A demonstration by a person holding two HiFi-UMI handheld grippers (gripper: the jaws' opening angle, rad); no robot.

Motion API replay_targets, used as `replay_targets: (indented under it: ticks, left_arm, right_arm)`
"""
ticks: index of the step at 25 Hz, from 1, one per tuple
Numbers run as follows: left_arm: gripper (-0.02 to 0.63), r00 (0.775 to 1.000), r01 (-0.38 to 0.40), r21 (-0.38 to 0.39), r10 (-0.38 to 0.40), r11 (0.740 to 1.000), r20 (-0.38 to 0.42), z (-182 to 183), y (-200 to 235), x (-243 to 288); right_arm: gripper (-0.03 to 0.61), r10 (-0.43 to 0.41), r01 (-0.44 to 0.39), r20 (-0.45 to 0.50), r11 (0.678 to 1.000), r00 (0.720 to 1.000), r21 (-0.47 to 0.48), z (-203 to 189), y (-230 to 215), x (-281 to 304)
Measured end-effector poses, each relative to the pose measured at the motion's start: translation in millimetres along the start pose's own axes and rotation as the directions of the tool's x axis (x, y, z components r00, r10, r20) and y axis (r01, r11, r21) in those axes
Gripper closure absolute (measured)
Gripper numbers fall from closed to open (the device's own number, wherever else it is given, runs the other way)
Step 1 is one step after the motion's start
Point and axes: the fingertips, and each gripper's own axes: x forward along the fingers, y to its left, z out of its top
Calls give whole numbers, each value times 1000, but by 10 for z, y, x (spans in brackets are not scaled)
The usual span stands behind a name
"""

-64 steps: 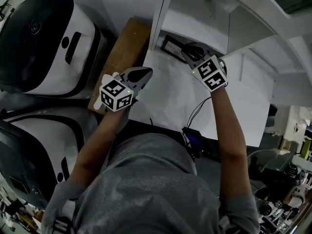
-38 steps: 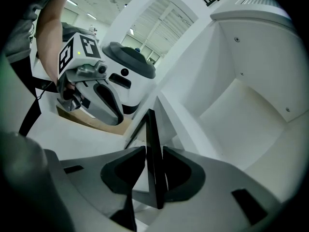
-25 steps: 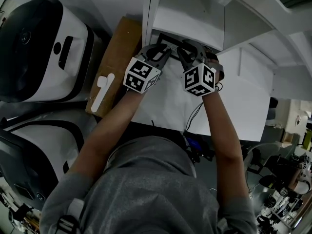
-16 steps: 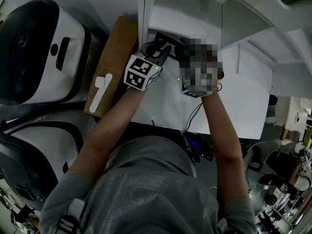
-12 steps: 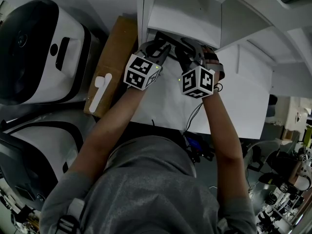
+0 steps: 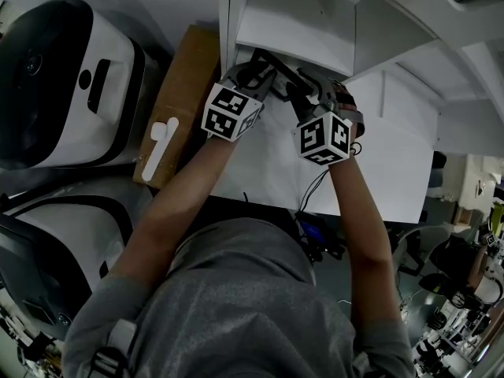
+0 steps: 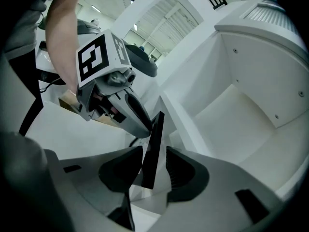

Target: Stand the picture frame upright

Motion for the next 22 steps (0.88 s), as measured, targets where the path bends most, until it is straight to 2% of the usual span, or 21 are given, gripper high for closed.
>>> replay_targets:
  ticks: [4, 8, 11, 16, 18, 20, 22]
  left_arm:
    - [546, 1000, -4, -2, 4, 1000, -4, 7, 9, 30]
    - [546, 1000, -2, 0, 2, 1000, -4, 14, 11, 38]
    - [546, 1000, -2, -2, 1, 1000, -5, 5, 0, 43]
    - [547, 1000, -3, 2, 3, 1000, -6, 0, 15, 53]
    - [546, 1000, -4, 4, 4, 1000, -11, -9, 28, 50]
    - [546, 1000, -6, 4, 6, 1000, -15, -17, 36, 50]
    - [547, 1000, -8, 5, 8, 1000, -17, -17, 39, 52]
  right_arm:
    - [416, 3, -3, 2, 999, 1000, 48, -21, -8, -74]
    - [416, 29, -30, 7, 981, 1000, 191, -86, 36, -159]
    - [416, 60, -58, 5, 948, 998, 312, -207, 107, -170]
    - [416, 114, -127, 56, 866, 992, 484, -358, 270, -78]
    - [416, 130, -154, 83, 838, 988, 523, -393, 328, -12]
    - [426, 131, -169, 109, 825, 985, 540, -396, 347, 32]
    - [483, 114, -165, 126, 823, 985, 544, -379, 327, 46]
